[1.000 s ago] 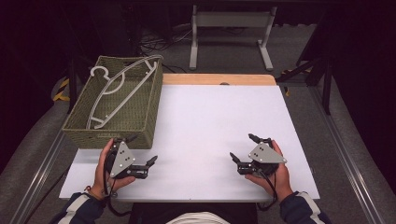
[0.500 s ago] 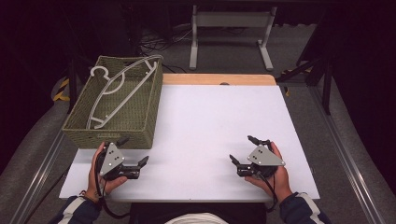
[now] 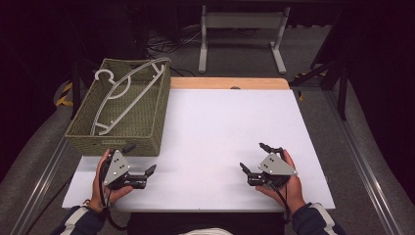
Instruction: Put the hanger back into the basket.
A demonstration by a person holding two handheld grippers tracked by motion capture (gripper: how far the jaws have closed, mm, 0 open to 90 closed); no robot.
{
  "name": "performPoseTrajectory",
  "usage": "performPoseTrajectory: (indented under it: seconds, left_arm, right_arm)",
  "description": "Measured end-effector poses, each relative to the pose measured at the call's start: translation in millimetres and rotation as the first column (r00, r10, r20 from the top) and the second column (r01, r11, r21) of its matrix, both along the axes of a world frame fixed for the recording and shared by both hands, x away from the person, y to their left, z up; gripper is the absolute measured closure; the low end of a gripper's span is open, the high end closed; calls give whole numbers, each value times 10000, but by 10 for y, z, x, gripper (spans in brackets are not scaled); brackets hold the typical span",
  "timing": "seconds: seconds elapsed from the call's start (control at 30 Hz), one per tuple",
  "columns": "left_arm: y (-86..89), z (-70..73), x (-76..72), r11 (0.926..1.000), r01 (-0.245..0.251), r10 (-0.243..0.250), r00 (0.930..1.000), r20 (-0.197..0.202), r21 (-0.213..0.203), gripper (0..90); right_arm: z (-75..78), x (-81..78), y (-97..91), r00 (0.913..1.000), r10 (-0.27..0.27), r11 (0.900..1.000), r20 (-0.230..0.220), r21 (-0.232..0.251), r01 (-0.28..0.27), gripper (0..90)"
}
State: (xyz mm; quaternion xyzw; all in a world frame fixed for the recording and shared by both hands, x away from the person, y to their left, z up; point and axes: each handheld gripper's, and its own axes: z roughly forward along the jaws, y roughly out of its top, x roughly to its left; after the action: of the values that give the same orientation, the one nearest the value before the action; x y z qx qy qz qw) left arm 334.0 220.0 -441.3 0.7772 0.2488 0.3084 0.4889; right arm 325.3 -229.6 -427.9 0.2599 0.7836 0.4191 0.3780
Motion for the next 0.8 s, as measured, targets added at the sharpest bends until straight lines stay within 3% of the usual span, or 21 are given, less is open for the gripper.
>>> performPoseTrajectory:
  seconds: [0.3,0.8]
  left_arm:
    - [-14,22,14,9999,55,-56,9999,130,112,62]
    - [-8,14,54,9995,-65,65,10000,7,306,61]
  right_arm:
    - [-4,-9,-46,9999,-149,9999,30,6,149,134]
    - [-7,24,-65,9997,-241,9997,-61,18,241,137]
